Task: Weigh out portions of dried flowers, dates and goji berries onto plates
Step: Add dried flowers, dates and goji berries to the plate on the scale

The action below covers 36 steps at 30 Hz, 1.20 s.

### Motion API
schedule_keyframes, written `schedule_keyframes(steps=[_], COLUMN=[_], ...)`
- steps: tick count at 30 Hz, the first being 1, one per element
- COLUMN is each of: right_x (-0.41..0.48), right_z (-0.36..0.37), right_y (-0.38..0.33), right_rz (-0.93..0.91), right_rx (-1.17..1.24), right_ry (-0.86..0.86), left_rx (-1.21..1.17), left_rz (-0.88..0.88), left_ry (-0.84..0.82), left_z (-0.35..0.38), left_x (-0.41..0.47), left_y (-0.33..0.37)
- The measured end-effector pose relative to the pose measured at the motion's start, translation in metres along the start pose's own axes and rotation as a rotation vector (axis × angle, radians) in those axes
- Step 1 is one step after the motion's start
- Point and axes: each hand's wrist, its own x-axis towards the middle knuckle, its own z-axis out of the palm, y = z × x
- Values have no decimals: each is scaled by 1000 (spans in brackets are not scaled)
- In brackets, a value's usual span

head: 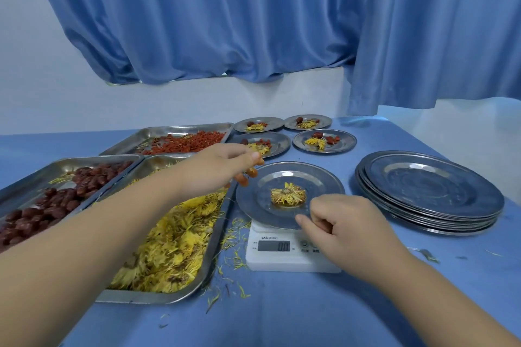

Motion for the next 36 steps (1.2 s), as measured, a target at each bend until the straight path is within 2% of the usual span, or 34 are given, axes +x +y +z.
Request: schedule_keyframes(steps=[3,9,13,17,20,24,28,31,36], right_x=[-1,25,40,36,34,35,34,35,34], right_z=[5,41,68,77,80,82,84,85,85], right_y=[-21,-72,-91,-92,-91,-91,-86,-83,-81], right_rz=[1,-12,10,1,-25,-63,-79,-86,-98], right_rx=[62,122,101,7,-12,8,15,5,25], right_ry=[42,-15,-17,-58,-46,-45,-36,-31,-6], left_rx=[-5,105,115,307,453,503,645,763,711], left_rz=[-12,-104,-261,-463,-533,-600,-629,-659,-617], left_ry=[40,108,239,164,147,87,-17,-1,41], left_z=[-16,-79,-141,-181,-184,-168,-158,-156,-158], left_x=[-20,-48,-57,-69,-75,-73,-59,-53,-54], left_y=[-17,-61,-100,-155,-196,-236,-251,-257,-261])
